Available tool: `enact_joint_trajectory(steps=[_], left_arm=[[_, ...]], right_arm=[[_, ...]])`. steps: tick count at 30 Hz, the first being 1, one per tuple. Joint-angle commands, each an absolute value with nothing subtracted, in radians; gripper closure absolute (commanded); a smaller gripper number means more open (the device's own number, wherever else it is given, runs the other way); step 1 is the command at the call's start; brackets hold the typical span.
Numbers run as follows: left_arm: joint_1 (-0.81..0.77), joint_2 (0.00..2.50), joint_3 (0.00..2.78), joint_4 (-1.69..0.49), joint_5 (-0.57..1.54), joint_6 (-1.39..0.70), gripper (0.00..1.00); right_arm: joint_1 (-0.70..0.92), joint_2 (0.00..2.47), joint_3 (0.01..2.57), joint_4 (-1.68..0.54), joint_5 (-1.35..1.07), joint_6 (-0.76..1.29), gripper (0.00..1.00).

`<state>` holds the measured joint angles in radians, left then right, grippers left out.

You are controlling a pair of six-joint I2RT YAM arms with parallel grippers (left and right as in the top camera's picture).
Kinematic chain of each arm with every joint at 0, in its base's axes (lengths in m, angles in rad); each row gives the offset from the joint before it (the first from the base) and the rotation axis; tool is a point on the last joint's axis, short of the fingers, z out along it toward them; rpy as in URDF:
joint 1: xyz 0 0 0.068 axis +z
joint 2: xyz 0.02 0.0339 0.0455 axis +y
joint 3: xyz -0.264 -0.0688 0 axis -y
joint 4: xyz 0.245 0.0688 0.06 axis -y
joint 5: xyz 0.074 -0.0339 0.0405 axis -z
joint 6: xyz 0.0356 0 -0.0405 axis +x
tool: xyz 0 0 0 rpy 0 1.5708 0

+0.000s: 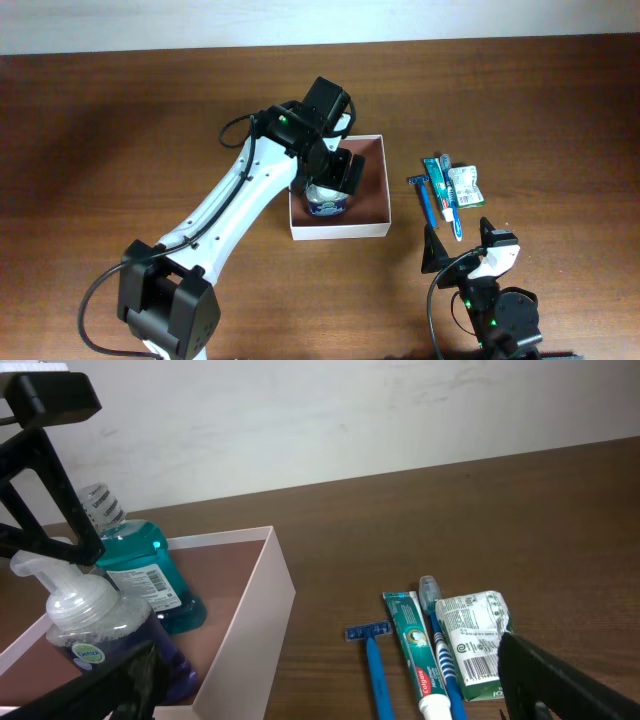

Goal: Pack container

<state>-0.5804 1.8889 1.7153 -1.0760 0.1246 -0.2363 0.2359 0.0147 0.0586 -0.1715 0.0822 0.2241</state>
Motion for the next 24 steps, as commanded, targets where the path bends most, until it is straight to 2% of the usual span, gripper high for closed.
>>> enact_joint_trajectory(steps=[1, 10, 16, 24], left_arm=[[-0.582, 1.858, 1.744, -1.076, 0.114, -0.243, 0.01], [-0.582, 1.853, 1.744, -1.049, 0.083, -0.241, 0.01], [-0.580, 1.843, 1.744, -1.020, 0.157, -0.208, 0.01], [-0.512, 1.732, 1.744, -0.999, 0.123, -0.208, 0.01]], right_arm=[[0.229, 0.006, 0.049, -0.171, 0.091, 0.214, 0.02], [0.229, 0.006, 0.049, -0.171, 0.091, 0.214, 0.02], [0.229, 0.006, 0.049, -0.171, 0.091, 0.214, 0.02], [0.229, 0.006, 0.049, -0.171, 0.091, 0.214, 0.02]])
